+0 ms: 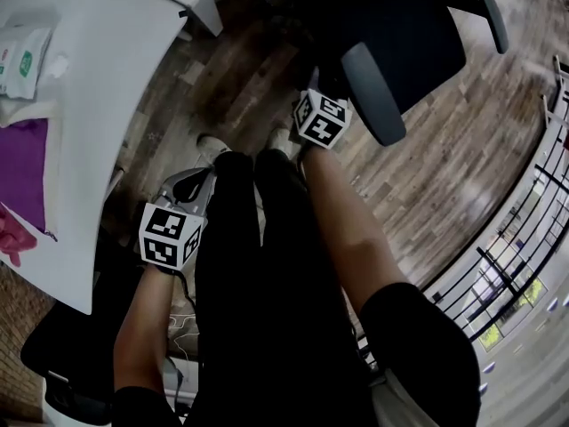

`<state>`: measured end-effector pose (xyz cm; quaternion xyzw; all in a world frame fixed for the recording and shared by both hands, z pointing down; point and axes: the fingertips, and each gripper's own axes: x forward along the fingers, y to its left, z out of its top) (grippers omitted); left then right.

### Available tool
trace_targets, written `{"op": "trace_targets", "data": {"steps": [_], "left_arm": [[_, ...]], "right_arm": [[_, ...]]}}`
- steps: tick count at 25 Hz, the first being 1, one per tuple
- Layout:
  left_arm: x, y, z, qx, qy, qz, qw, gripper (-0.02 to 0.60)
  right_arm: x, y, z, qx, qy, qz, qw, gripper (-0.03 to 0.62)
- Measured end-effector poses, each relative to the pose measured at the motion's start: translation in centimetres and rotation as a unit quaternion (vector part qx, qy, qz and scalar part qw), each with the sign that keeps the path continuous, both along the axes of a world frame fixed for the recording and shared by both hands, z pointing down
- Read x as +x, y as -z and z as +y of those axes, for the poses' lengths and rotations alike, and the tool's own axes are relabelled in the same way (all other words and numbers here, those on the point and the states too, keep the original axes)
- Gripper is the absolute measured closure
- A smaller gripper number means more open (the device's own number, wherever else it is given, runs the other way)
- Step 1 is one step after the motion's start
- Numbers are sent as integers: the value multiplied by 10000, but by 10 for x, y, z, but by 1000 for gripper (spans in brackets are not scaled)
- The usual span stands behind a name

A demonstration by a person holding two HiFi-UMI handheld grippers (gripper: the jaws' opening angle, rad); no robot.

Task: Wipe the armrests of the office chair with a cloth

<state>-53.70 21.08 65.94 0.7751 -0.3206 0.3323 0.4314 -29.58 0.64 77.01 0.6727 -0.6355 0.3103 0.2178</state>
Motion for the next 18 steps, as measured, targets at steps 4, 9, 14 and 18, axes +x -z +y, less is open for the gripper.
{"op": "trace_targets", "data": {"steps": [4, 9, 14, 18], "left_arm": [[6, -3, -3, 219, -259, -130, 9993, 575], [27, -8, 4, 419, -707, 13, 9966, 575], [29, -23, 21, 121, -793, 71, 9968, 575], [26, -30, 24, -41, -760, 67, 9971, 575]], "right_arm": [[-12, -28, -20, -208, 237, 129, 9994, 525], [-19, -84, -20, -822, 609, 341, 9942, 525], [-11, -122, -5, -1158, 491, 287, 9916, 525], [9, -125, 17, -1214, -73, 83, 9925, 525]]}}
